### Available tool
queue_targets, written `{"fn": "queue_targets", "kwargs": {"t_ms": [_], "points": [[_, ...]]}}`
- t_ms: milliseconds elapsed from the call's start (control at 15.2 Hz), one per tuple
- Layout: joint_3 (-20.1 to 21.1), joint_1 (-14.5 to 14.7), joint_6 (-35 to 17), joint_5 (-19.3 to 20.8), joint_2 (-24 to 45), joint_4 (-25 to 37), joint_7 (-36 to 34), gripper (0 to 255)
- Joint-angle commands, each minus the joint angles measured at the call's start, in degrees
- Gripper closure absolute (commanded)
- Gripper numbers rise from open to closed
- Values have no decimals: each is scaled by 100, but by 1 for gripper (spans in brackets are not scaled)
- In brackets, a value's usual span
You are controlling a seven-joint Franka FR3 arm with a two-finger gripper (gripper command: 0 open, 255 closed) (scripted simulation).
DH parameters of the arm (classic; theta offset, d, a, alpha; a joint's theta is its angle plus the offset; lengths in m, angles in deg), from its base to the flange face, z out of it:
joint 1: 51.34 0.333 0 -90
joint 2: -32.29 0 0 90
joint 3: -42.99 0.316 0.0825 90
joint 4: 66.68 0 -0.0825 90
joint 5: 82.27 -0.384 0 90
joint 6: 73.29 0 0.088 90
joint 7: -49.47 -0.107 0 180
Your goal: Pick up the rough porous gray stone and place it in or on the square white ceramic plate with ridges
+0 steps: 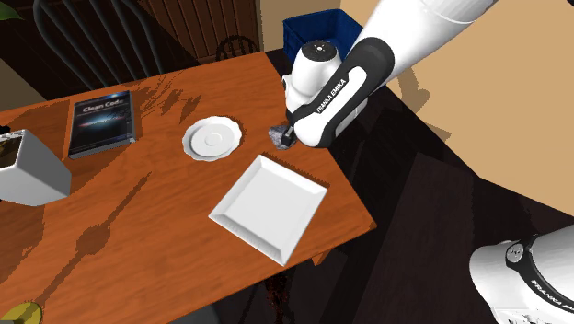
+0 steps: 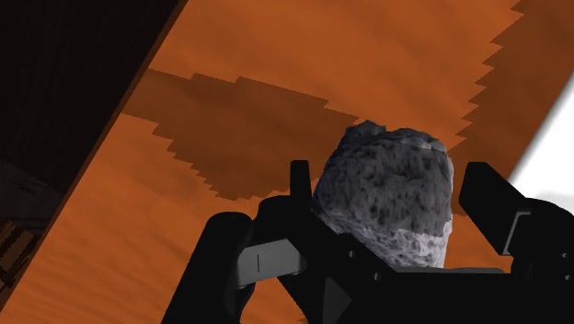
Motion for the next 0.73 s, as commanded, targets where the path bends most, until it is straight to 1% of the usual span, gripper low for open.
{"fn": "queue_targets", "kwargs": {"t_ms": [0, 132, 660], "points": [[0, 1, 2, 0, 9, -3, -1, 255], [2, -6, -2, 0, 6, -9, 5, 255], [-42, 33, 404, 26, -592, -202, 10, 255]]}}
